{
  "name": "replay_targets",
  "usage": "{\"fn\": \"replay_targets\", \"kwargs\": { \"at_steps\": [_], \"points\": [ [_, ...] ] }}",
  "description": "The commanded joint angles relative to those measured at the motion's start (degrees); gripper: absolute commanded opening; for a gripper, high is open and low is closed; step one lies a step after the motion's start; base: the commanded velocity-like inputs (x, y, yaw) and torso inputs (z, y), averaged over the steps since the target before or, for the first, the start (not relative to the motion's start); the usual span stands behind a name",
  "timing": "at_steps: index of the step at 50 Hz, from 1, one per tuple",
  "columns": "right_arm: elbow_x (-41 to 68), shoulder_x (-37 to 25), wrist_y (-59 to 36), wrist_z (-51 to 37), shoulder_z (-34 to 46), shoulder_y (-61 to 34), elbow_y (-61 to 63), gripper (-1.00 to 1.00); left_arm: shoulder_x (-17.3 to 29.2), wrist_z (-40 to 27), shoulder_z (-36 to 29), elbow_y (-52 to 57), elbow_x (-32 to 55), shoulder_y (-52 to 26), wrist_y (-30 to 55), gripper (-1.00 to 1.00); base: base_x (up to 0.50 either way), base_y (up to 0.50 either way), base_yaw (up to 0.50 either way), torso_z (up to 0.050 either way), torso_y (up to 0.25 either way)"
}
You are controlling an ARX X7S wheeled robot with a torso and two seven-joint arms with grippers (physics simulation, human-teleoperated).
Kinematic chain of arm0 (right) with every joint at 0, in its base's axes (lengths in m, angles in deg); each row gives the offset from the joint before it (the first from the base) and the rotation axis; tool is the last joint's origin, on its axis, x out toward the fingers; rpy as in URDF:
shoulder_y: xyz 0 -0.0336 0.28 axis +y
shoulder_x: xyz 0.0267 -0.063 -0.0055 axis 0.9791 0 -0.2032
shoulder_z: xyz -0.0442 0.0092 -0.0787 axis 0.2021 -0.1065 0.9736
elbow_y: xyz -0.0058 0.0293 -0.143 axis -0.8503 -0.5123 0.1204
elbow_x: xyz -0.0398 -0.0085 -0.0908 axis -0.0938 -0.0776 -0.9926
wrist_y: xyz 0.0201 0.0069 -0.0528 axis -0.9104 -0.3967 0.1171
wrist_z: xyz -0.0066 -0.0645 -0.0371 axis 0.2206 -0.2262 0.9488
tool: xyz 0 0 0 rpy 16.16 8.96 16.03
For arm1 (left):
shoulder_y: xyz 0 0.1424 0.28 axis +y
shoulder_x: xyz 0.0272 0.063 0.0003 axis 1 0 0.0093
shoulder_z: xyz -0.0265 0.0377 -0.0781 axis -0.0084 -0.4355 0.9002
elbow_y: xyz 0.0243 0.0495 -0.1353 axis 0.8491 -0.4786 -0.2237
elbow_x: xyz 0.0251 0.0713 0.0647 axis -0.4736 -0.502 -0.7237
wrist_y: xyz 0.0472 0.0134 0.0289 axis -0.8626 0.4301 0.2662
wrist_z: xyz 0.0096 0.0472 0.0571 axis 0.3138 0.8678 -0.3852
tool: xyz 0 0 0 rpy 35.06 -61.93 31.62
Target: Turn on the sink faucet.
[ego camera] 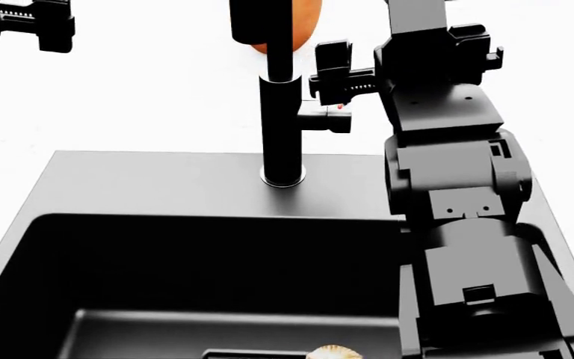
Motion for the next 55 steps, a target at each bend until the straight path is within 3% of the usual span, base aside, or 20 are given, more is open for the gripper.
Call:
{"fn": "replay_targets", "kwargs": {
  "at_steps": [1,26,43,55],
  "points": [
    [-2.34,1.05,0.58,1.47,-0.95,0.80,-0.83,1.00,0.24,2.35,0.92,-0.19,-0.34,0.94,-6.62,1.00,0.00,0.00,0.00,0.000,0.000],
    [-7.24,2.18,-4.42,3.54,-7.04,-6.08,-0.90,1.00,1.09,4.31,1.20,-0.17,0.09,1.59,-6.91,1.00,0.00,0.00,0.00,0.001,-0.118],
    [-9.98,3.18,-6.03,5.42,-7.11,-8.81,-0.91,1.00,1.34,5.26,1.17,-0.08,-0.04,1.37,-7.23,1.00,0.00,0.00,0.00,0.002,-0.139],
    [-9.53,2.69,-4.98,1.51,-7.62,-8.39,-0.91,1.00,1.64,5.81,2.33,-0.03,1.07,1.25,-6.51,1.00,0.00,0.00,0.00,0.001,-0.090]
  ]
}}
